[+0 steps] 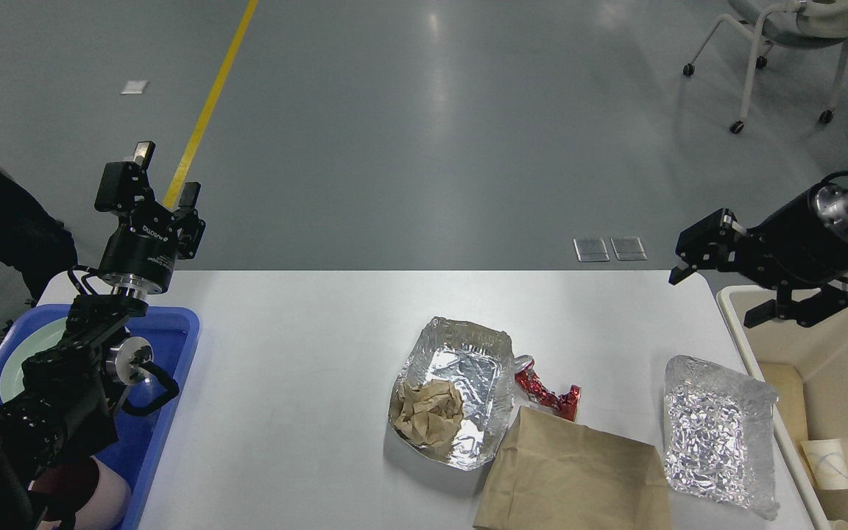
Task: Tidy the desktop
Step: 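Lower the right gripper onto the crumpled foil packet and grasp it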
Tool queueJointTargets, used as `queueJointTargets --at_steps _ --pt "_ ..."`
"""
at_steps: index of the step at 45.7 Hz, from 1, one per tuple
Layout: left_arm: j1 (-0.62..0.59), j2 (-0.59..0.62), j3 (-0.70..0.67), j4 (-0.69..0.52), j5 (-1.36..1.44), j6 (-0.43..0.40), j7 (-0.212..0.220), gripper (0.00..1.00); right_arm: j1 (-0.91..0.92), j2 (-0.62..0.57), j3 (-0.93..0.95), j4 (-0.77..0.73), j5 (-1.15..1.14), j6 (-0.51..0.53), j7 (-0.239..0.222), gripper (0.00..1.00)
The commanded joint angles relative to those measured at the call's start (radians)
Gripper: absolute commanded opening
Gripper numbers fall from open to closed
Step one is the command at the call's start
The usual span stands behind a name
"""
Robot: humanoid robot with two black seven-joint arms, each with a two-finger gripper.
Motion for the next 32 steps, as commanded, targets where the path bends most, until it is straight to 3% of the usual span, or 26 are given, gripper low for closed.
queueJointTargets --at_steps 1,7,11,32 --pt "0.000 0.000 0.000 0.000 0.000 0.000 0.000 0.96 -0.180 -0.025 0.017 -0.086 0.001 -0.143 0.000 1.00" --pt "0.000 0.000 0.000 0.000 0.000 0.000 0.000 0.96 -0.409 -0.030 0.067 -0.123 -0.002 -0.409 0.000 1.00" --pt "0.000 0.000 0.000 0.000 0.000 0.000 0.000 0.96 -0.507 -0.050 0.089 -0.125 -0.005 -0.519 0.000 1.00" --pt "0.000 0.000 0.000 0.000 0.000 0.000 0.000 0.96 -0.811 -0.060 0.264 -0.298 -0.154 -0.575 0.008 1.00"
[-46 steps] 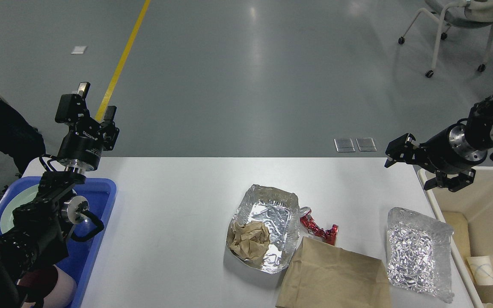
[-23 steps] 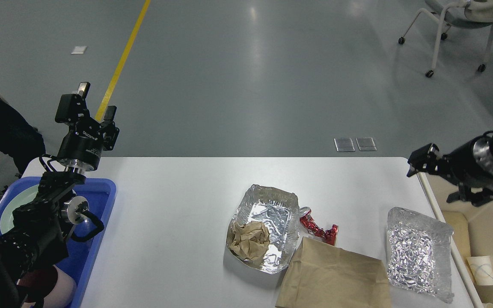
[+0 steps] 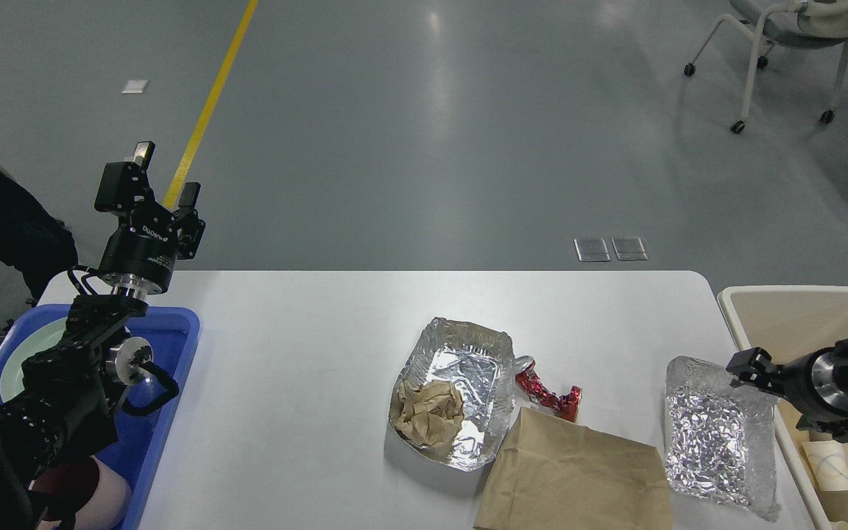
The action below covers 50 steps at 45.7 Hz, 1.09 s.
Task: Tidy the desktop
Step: 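Lower the right gripper onto the crumpled foil packet and grasp it, then lift the foil packet and drop it into the white bin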
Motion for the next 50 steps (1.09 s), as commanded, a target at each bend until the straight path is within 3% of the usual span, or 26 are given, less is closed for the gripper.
queueJointTargets --at_steps 1,8,23,31,36,39,45,50 --pt "0.000 0.000 0.000 0.000 0.000 0.000 0.000 0.96 -0.086 0.014 0.047 -0.064 -0.027 -0.030 -0.001 1.00" --pt "0.000 0.000 0.000 0.000 0.000 0.000 0.000 0.96 -0.184 0.058 0.064 -0.145 -0.029 -0.099 -0.001 1.00" --pt "0.000 0.000 0.000 0.000 0.000 0.000 0.000 0.96 -0.318 0.110 0.135 -0.294 -0.027 -0.118 -0.002 0.96" --pt "0.000 0.000 0.000 0.000 0.000 0.000 0.000 0.96 -0.344 0.130 0.136 -0.303 -0.029 -0.217 -0.002 0.67" --pt "0.000 0.000 0.000 0.000 0.000 0.000 0.000 0.96 -0.349 0.140 0.136 -0.302 -0.029 -0.270 -0.002 0.31" --pt "0.000 0.000 0.000 0.000 0.000 0.000 0.000 0.96 -0.347 0.143 0.136 -0.303 -0.029 -0.276 -0.002 0.24" --pt "0.000 0.000 0.000 0.000 0.000 0.000 0.000 0.96 -0.347 0.164 0.136 -0.314 -0.029 -0.297 -0.002 0.00" --pt "0.000 0.000 0.000 0.000 0.000 0.000 0.000 0.96 -0.347 0.176 0.142 -0.320 -0.029 -0.302 -0.002 0.00"
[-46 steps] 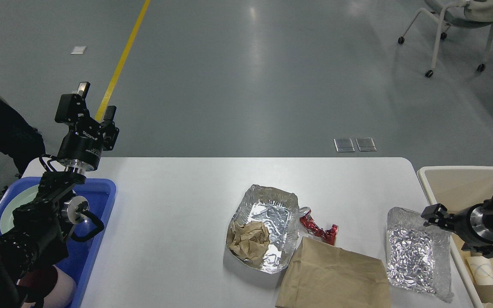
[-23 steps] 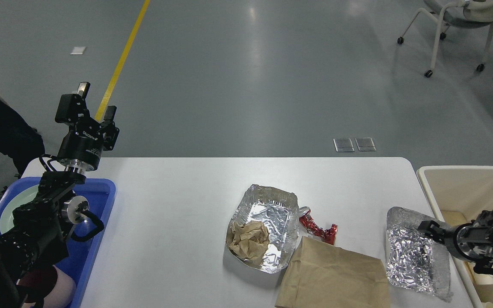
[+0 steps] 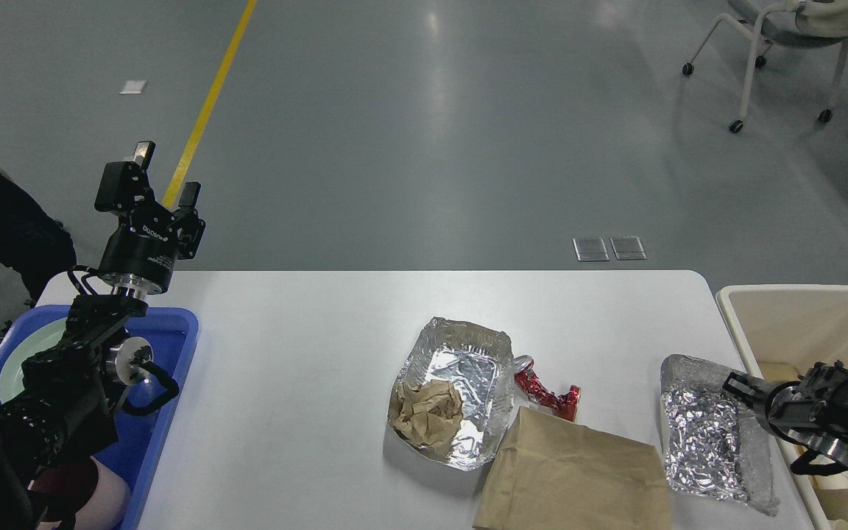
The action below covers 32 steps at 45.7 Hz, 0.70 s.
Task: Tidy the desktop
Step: 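Lift the foil packet and drop it into the white bin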
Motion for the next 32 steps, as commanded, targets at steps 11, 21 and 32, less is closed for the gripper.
queueJointTargets --at_steps 11,21,32 --pt "0.000 0.000 0.000 0.000 0.000 0.001 0.001 0.96 0.022 0.006 0.060 -0.009 0.006 -0.037 0.000 0.00" --pt "0.000 0.000 0.000 0.000 0.000 0.000 0.000 0.96 0.112 0.000 0.086 -0.012 0.003 -0.051 -0.001 0.00" --pt "0.000 0.000 0.000 0.000 0.000 0.000 0.001 0.96 0.217 -0.003 0.100 0.021 0.011 -0.028 -0.001 0.00"
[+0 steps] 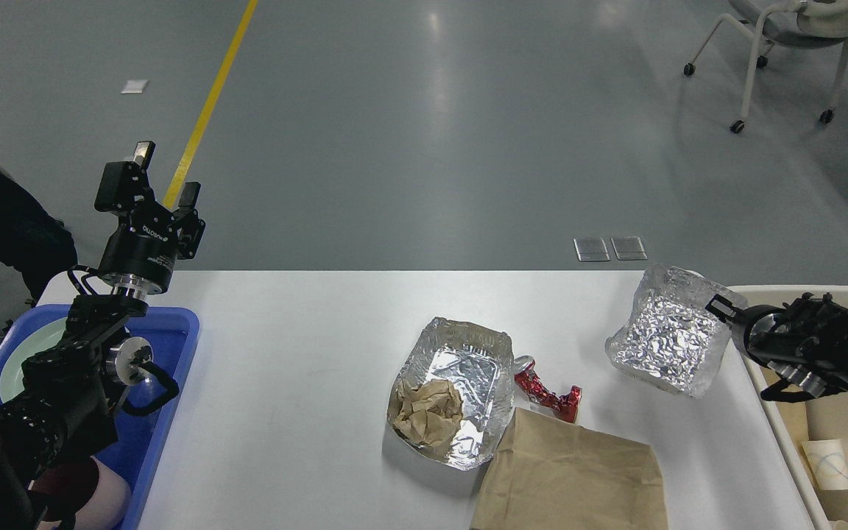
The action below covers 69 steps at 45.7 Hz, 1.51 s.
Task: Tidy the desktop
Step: 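Lift the foil packet and drop it into the white bin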
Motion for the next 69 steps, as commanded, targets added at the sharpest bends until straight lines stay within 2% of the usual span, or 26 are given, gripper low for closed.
queueJointTargets --at_steps 1,7,13,26,32,40,51,58,63,69 --pt "0.002 0.000 0.000 0.000 0.000 0.000 0.000 0.96 0.079 -0.011 -0.015 0.041 0.004 0.023 0.001 0.00" --pt "0.002 0.000 0.000 0.000 0.000 0.000 0.000 0.96 0.202 -0.092 -0.057 0.159 0.004 0.072 0.001 0.00" --pt "0.002 0.000 0.000 0.000 0.000 0.000 0.000 0.96 0.364 -0.152 -0.112 0.246 0.004 0.165 0.001 0.00" --pt "0.002 0.000 0.000 0.000 0.000 0.000 0.000 0.96 0.719 -0.252 -0.178 0.260 0.004 0.539 0.001 0.00" --pt "0.002 0.000 0.000 0.000 0.000 0.000 0.000 0.96 0.753 -0.260 -0.178 0.257 0.004 0.564 -0.002 0.00" --pt "0.002 0.000 0.000 0.000 0.000 0.000 0.000 0.96 0.640 -0.257 -0.173 0.214 0.008 0.498 -0.005 0.00" --pt "0.002 0.000 0.000 0.000 0.000 0.000 0.000 0.96 0.284 -0.270 -0.152 0.144 0.011 0.166 -0.005 0.00" --pt "0.002 0.000 0.000 0.000 0.000 0.000 0.000 0.96 0.075 -0.267 -0.066 0.056 0.014 0.011 -0.005 0.00" --pt "0.002 0.000 0.000 0.000 0.000 0.000 0.000 0.96 -0.068 -0.263 0.014 -0.028 0.039 -0.039 -0.007 0.00" --pt "0.002 0.000 0.000 0.000 0.000 0.000 0.000 0.96 -0.186 -0.238 0.074 -0.158 0.070 -0.043 -0.007 0.00"
